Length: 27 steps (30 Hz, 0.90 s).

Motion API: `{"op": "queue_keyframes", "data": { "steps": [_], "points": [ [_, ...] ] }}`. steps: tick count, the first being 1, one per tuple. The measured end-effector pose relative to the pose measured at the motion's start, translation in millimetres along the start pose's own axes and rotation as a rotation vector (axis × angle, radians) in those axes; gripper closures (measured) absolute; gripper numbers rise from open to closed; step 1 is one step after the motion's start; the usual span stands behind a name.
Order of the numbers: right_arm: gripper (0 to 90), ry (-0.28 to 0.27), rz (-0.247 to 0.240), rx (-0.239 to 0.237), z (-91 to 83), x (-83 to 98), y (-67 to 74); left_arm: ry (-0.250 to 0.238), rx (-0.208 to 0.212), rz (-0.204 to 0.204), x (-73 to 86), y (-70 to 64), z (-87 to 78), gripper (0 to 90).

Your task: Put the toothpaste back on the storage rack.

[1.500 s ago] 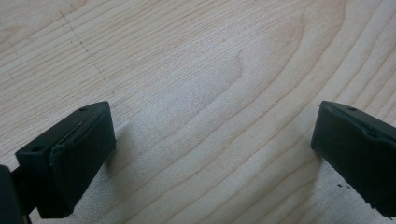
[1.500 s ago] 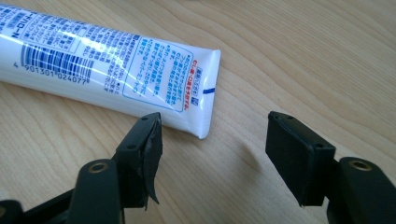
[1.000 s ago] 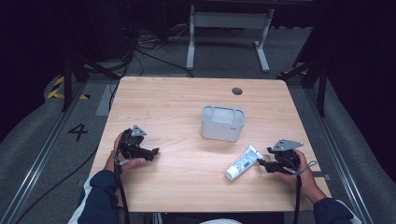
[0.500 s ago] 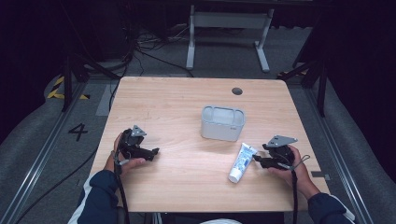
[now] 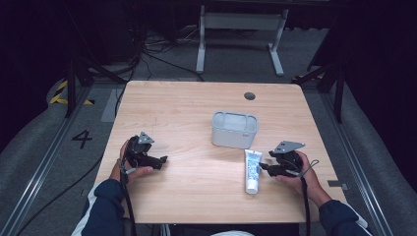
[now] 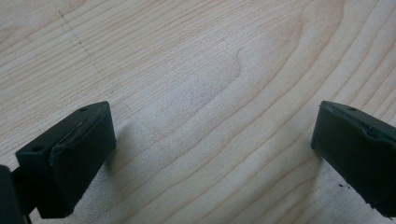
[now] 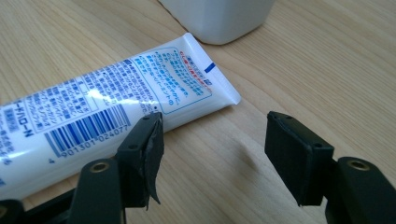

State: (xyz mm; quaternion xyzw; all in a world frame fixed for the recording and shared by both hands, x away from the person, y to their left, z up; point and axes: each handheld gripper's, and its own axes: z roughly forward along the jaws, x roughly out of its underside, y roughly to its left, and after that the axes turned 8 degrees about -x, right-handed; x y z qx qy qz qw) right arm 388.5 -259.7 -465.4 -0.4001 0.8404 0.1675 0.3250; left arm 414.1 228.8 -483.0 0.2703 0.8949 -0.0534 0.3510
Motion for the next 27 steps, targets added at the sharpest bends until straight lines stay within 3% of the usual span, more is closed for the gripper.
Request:
{"op": "queue_keyframes", "data": {
  "steps": [22, 27],
  "points": [
    [39.4, 0.005, -0.054, -0.037, 6.9, -24.9, 16.4, -0.003, -0.002, 0.011, 0.0, 0.6, -0.2, 0.2],
    [37.5, -0.014, -0.034, -0.064, 3.1, -32.4, 21.1, -0.004, -0.002, 0.011, 0.1, 0.5, -0.3, 0.1]
  ]
}}
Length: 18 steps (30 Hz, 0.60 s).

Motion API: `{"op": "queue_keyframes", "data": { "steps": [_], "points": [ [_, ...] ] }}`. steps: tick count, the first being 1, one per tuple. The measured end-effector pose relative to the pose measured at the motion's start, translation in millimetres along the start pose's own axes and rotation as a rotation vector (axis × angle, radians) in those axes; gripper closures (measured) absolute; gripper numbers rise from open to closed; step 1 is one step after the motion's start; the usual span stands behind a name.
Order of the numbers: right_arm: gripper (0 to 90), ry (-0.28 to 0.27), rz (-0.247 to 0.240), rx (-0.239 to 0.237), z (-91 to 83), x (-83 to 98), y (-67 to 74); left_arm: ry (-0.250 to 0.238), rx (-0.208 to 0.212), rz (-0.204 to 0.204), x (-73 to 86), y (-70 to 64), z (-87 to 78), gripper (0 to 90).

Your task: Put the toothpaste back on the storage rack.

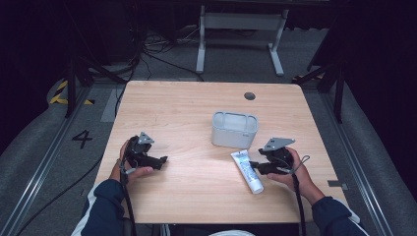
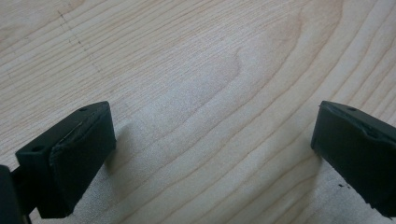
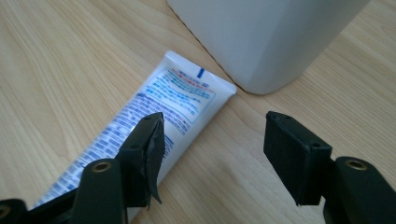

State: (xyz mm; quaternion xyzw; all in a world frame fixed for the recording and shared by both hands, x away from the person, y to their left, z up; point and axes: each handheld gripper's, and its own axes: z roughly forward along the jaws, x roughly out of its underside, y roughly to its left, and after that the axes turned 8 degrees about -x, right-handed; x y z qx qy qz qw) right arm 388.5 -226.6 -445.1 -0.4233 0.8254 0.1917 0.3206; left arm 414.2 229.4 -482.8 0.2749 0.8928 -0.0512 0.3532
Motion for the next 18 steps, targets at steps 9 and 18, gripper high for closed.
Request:
{"op": "queue_keyframes", "data": {
  "steps": [9, 18],
  "points": [
    [34.8, 0.095, -0.028, -0.060, 19.3, -13.9, 25.0, -0.004, -0.002, 0.000, 0.3, -0.2, 0.2, 0.1],
    [24.2, 0.194, 0.048, -0.068, 36.1, -14.9, 17.9, -0.004, -0.002, 0.000, 0.3, -0.2, 0.2, 0.1]
  ]
}}
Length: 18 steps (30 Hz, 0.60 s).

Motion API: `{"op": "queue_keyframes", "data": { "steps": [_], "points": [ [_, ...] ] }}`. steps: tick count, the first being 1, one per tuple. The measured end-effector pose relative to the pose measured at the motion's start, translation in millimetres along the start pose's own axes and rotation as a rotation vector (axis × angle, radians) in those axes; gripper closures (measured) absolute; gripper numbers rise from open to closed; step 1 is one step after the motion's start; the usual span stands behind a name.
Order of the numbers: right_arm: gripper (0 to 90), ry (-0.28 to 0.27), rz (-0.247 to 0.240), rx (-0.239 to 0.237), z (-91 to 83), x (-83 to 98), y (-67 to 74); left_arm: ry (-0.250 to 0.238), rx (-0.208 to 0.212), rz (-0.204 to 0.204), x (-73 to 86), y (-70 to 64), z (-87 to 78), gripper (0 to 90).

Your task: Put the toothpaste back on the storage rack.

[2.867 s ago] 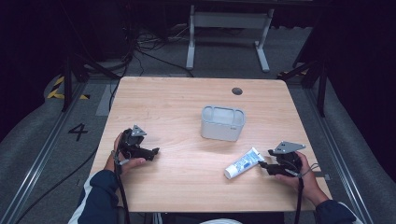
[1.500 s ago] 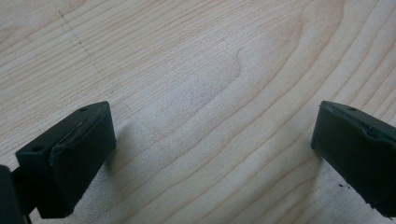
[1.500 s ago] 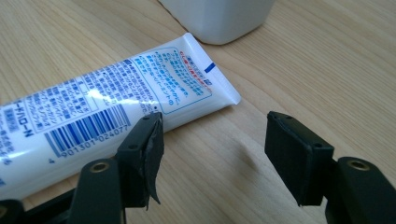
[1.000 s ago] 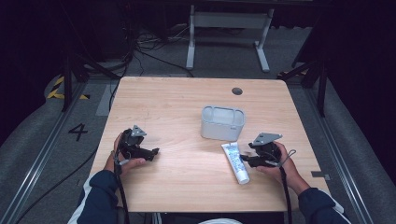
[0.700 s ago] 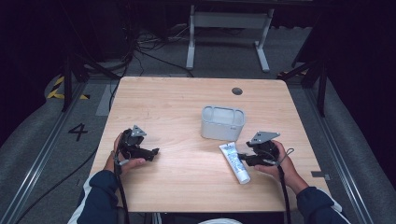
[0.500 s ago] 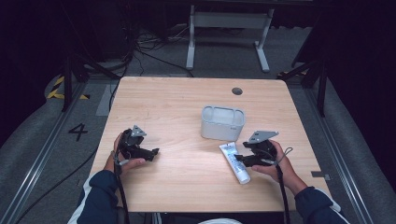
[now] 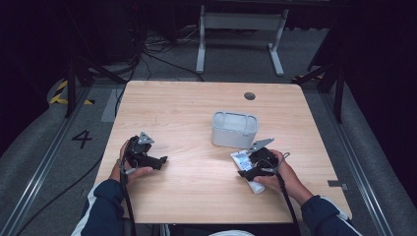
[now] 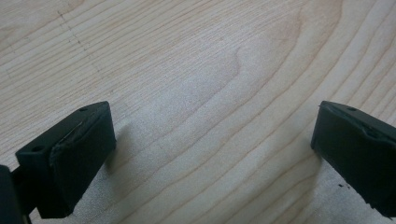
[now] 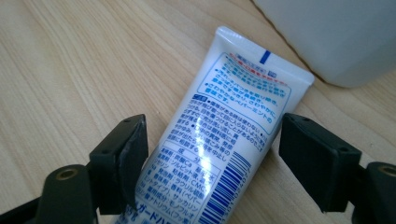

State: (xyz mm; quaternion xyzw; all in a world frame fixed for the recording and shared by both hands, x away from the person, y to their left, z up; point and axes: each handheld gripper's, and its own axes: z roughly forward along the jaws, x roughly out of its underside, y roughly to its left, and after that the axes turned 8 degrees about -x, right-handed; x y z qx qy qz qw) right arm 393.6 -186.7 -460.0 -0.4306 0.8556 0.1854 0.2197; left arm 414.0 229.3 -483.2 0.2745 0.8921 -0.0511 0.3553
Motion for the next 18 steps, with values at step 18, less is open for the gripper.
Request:
{"op": "queue_keyframes", "data": {
  "steps": [18],
  "points": [
    [42.7, 0.094, -0.056, -0.027, 10.7, -24.3, 8.3, 0.001, 0.006, -0.009, 0.7, -0.8, -0.3, 0.1]
  ]
}}
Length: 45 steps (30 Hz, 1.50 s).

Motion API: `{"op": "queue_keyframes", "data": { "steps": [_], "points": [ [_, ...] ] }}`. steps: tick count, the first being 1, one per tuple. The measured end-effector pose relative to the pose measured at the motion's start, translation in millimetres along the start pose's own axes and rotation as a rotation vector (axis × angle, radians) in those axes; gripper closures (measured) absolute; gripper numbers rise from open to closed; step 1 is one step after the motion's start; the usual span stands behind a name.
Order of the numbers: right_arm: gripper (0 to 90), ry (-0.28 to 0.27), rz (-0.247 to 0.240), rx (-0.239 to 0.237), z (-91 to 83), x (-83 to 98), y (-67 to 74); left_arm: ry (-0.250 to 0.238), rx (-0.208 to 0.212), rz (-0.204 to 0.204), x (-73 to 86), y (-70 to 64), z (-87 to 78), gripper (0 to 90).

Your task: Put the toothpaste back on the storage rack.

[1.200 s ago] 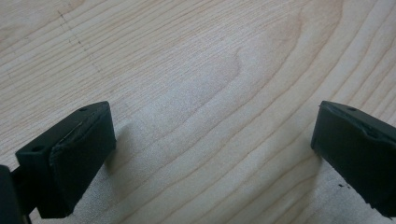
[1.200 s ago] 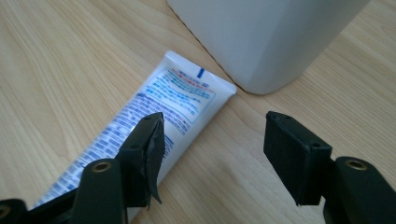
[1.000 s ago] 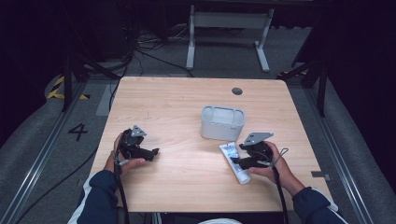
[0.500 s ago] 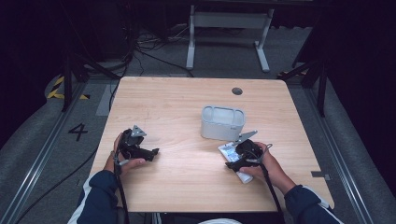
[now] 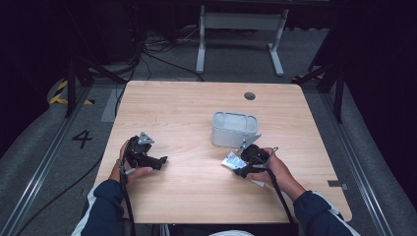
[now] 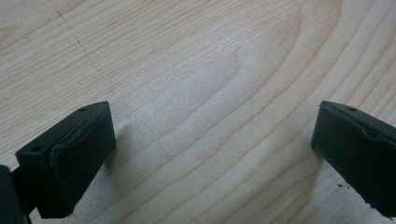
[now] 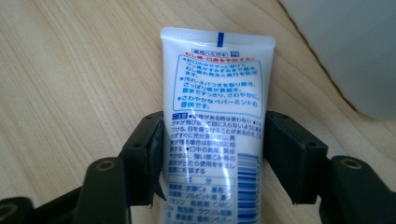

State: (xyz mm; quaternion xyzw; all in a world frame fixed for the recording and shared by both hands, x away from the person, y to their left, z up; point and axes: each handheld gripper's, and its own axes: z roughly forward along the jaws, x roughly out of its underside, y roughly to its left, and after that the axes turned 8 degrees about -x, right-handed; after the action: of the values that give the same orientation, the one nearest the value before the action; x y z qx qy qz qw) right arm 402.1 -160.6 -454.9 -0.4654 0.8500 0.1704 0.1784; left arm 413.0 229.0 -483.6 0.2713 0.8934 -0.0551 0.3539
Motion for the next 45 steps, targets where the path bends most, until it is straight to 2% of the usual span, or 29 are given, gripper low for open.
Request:
{"op": "queue_keyframes", "data": {
  "steps": [6, 12, 18, 23, 25, 35, 45],
  "points": [
    [49.2, 0.013, -0.020, -0.002, -1.2, -1.6, 2.0, 0.000, 0.001, -0.001, 0.0, -0.1, 0.0, 0.1],
    [56.9, -0.001, -0.030, -0.008, -5.6, -0.8, 1.8, 0.000, 0.000, 0.000, 0.0, 0.0, 0.0, 0.2],
    [61.3, -0.022, -0.064, -0.031, -12.9, 3.1, 5.2, 0.000, 0.002, -0.001, 0.0, -0.1, 0.0, 0.2],
    [62.8, -0.069, -0.072, -0.054, -24.1, 5.3, 6.3, -0.003, -0.004, 0.008, -0.1, 0.5, -0.3, 0.1],
    [63.1, -0.085, -0.071, -0.057, -26.7, 6.2, 7.5, 0.003, 0.000, -0.004, 0.2, -0.4, -0.5, 0.2],
    [64.1, -0.163, -0.066, -0.041, -44.8, 13.4, 3.1, 0.003, 0.001, -0.001, 0.1, -0.2, -0.5, 0.1],
    [64.5, -0.279, -0.089, -0.022, -67.2, 20.7, 1.4, 0.003, 0.001, -0.002, 0.1, -0.2, -0.5, 0.1]
  ]
}}
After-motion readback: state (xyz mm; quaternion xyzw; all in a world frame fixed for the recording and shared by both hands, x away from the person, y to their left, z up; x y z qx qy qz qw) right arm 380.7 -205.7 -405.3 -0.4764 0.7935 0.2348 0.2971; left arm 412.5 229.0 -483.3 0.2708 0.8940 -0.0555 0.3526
